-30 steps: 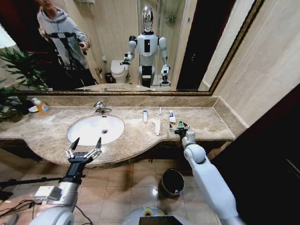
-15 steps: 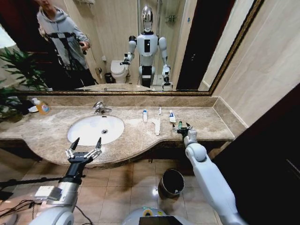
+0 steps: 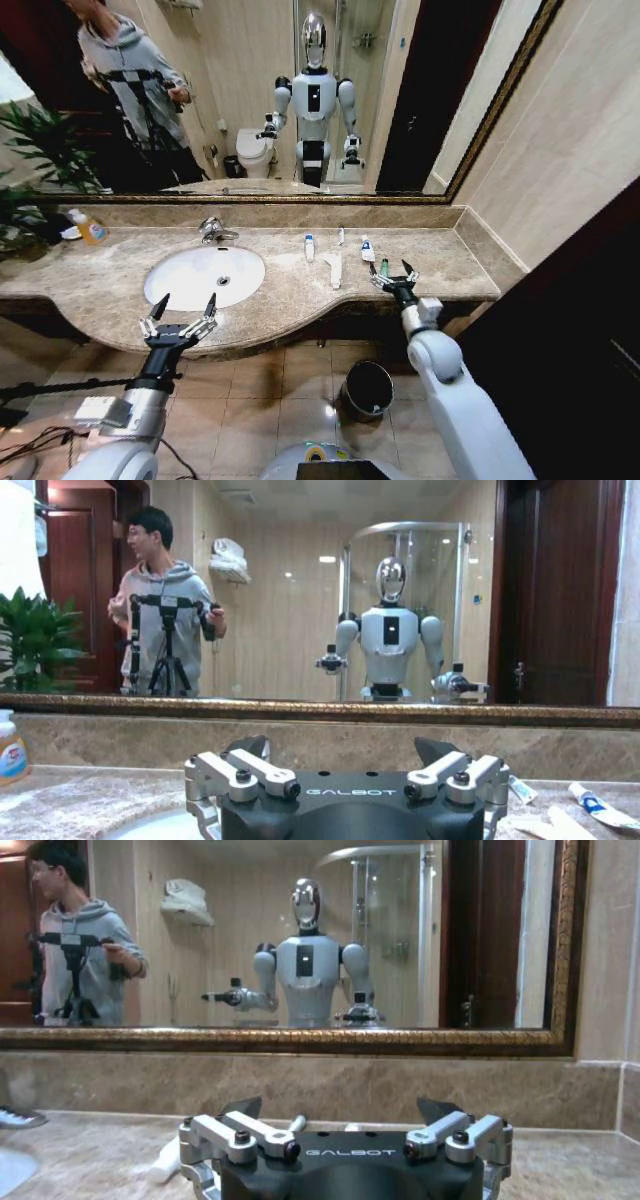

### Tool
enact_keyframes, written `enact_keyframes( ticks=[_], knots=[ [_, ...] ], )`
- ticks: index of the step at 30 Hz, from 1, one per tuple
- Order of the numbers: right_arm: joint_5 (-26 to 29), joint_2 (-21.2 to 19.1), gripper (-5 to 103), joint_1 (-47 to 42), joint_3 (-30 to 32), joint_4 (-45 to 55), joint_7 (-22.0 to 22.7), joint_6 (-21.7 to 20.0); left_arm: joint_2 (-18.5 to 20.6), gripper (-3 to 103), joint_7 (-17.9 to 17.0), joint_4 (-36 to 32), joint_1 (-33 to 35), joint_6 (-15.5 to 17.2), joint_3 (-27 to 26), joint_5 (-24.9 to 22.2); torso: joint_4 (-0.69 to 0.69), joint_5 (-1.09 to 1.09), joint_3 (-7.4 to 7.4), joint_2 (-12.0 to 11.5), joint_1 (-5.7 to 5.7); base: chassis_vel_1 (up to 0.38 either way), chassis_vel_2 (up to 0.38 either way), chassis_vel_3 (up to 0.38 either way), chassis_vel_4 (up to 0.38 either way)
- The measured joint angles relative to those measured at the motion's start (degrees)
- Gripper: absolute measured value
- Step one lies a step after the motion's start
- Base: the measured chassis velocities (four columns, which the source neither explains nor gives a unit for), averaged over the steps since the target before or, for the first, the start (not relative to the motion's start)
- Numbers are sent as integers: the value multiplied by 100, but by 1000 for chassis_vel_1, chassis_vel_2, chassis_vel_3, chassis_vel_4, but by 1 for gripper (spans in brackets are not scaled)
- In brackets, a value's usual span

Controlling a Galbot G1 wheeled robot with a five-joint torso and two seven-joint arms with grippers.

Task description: Pick up the trash from the sink and place it in the trash bin.

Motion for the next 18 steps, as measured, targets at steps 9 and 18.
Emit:
enact_keyframes(
  ticks=[9,18],
  knots=[
    [-31,31,100,-719,49,369,-136,103,0,100,0,0,0,0,0,0,0,0,0,0,0,0,0,0,0],
    [40,-173,100,-559,37,399,-94,-25,0,100,0,0,0,0,0,0,0,0,1,0,1,0,0,0,0]
  ],
)
